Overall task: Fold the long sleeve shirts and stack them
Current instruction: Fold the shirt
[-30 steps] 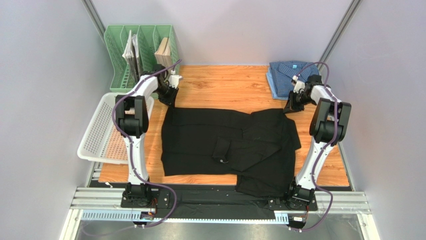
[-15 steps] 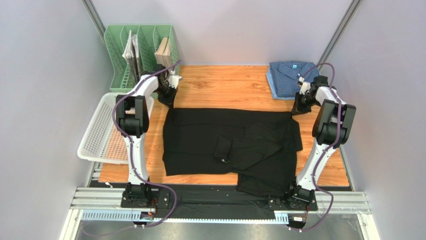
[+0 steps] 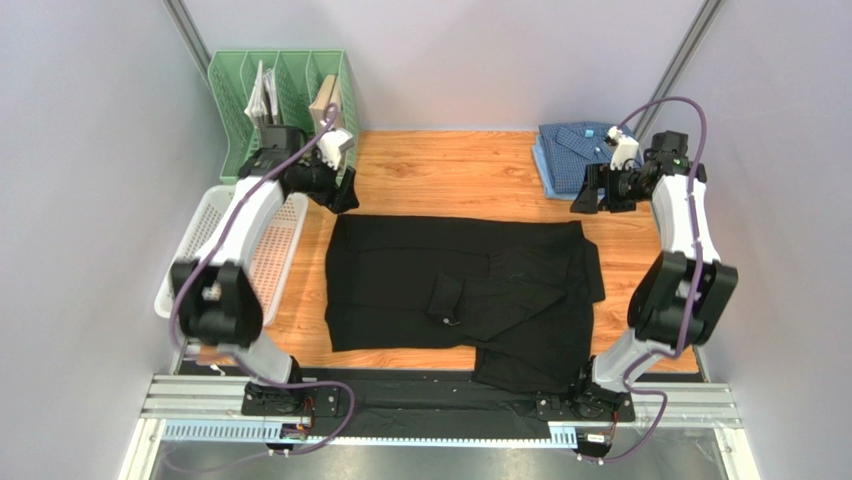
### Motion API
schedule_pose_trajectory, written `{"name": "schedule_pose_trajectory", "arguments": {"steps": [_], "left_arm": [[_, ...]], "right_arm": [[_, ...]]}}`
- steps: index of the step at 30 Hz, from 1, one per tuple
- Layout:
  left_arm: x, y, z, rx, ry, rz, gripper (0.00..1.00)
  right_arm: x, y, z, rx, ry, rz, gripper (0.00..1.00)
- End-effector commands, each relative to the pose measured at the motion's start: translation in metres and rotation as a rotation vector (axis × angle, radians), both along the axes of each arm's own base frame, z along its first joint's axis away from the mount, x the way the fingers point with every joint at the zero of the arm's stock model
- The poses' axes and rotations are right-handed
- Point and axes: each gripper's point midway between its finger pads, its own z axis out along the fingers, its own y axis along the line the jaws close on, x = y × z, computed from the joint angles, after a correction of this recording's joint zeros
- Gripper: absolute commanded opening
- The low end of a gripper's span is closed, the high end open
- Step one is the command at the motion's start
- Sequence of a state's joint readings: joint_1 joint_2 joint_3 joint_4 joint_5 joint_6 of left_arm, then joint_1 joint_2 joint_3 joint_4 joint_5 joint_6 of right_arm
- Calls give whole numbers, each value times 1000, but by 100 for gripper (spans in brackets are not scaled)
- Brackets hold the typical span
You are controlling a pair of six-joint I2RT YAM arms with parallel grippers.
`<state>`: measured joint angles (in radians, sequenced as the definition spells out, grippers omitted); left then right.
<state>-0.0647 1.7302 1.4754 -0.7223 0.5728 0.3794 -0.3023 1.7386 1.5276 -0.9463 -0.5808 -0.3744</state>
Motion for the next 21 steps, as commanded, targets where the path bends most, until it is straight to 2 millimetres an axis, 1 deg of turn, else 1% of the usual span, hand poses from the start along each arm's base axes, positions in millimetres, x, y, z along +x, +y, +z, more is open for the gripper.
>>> {"name": "schedule_pose_trajectory", "arguments": {"steps": [1, 2, 3, 4, 5, 6, 7, 8, 9, 10, 11, 12, 13, 14, 15, 16, 17, 19, 21], "left_arm": [[-20, -16, 130, -112, -510, -86, 95], [-29, -18, 126, -125, -503, -93, 99], [-36, -21, 128, -153, -490, -93, 99], [-47, -21, 124, -157, -451, -92, 99], [-55, -24, 128, -163, -433, -116, 99], [-68, -32, 124, -174, -411, -221, 99], [-89, -35, 113, -200, -298, -254, 99], [-96, -39, 113, -225, -272, -274, 99], [-107, -43, 115, -278, -229, -261, 99], [-105, -46, 119, -303, -260, -254, 99], [-115, -48, 100, -331, -217, -237, 99], [-128, -51, 112, -382, -232, -221, 99], [-126, -53, 117, -398, -288, -222, 99], [-133, -52, 103, -408, -262, -204, 99], [-137, -51, 106, -415, -269, -181, 99], [-140, -51, 102, -413, -253, -173, 99], [-144, -51, 98, -409, -236, -174, 99], [-148, -47, 90, -381, -211, -164, 99], [-151, -45, 86, -360, -209, -159, 99]], "right_arm": [[-54, 82, 27, 93, -28, 273, 80], [-62, 94, 30, 82, -35, 307, 80], [-72, 104, 20, 74, -3, 338, 79], [-83, 129, 17, 69, 9, 417, 79], [-90, 144, 14, 61, 15, 466, 76], [-102, 166, 5, 41, 38, 537, 75], [-107, 176, 1, 30, 43, 571, 73], [-106, 187, -2, 22, 29, 590, 72], [-113, 204, -11, 1, 40, 642, 71], [-114, 213, -14, -6, 37, 665, 70], [-111, 223, -17, -13, 23, 685, 69], [-115, 236, -29, -32, 50, 726, 68], [-111, 245, -31, -41, 47, 745, 69], [-110, 251, -37, -50, 53, 763, 69], [-111, 259, -43, -68, 63, 787, 69], [-106, 264, -55, -76, 96, 795, 69], [-104, 268, -60, -82, 105, 804, 69], [-105, 273, -76, -92, 152, 817, 67], [-105, 277, -79, -79, 172, 821, 63]]}}
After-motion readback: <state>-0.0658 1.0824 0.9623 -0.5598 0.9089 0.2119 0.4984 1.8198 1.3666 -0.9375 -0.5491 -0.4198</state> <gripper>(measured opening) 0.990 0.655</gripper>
